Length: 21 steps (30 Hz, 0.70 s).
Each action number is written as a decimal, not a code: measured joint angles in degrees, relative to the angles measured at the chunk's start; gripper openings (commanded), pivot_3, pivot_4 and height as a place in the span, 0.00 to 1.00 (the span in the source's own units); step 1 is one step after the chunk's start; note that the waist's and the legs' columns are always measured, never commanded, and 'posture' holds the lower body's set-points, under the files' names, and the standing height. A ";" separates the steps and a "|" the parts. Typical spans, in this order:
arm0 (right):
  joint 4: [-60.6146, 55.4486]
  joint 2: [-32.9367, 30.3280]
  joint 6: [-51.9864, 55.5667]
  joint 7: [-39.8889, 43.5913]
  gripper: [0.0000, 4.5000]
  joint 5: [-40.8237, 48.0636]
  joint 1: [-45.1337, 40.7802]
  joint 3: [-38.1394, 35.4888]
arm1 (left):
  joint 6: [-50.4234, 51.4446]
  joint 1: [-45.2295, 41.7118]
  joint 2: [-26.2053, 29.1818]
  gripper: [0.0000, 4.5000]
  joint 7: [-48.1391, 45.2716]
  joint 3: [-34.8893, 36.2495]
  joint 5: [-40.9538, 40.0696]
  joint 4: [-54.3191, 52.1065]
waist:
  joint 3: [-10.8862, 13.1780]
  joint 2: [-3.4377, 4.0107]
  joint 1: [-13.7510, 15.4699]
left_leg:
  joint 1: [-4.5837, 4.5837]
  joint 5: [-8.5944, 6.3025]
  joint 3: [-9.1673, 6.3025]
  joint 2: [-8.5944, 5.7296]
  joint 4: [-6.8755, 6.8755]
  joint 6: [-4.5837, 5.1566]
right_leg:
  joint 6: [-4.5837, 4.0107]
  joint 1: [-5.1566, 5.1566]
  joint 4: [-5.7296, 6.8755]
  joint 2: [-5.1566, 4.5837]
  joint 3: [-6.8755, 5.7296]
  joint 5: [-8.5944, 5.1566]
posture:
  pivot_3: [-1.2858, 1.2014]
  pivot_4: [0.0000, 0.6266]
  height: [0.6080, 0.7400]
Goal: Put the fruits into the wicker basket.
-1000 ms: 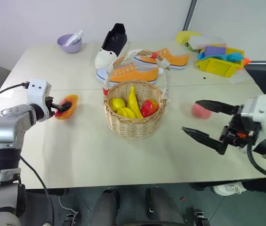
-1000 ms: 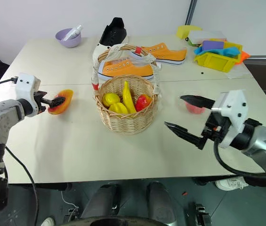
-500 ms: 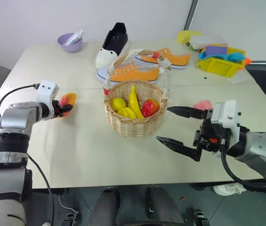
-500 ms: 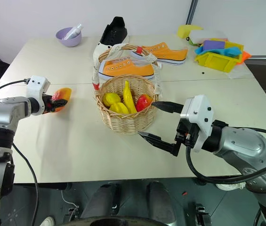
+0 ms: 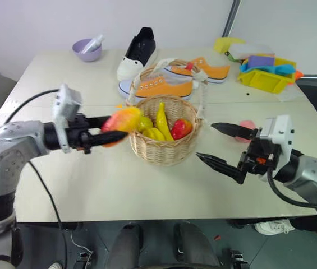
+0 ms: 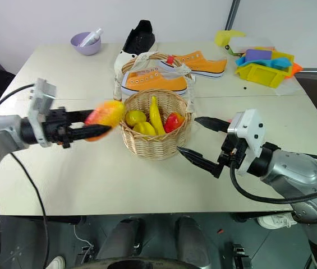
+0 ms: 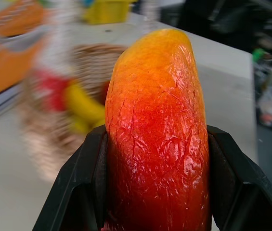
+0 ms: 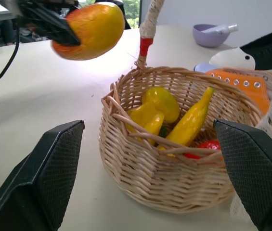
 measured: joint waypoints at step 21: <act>18.67 5.55 1.40 -12.77 1.00 -14.02 -3.62 0.99 | -11.90 -13.28 -10.61 1.00 6.57 -18.44 18.91 12.28 | 0.00 0.01 -1.46 | 0.01 0.00 0.19 0.07 -0.09 0.01 | 0.03 -0.21 0.11 0.22 0.11 0.02 | 0.52 0.24 0.92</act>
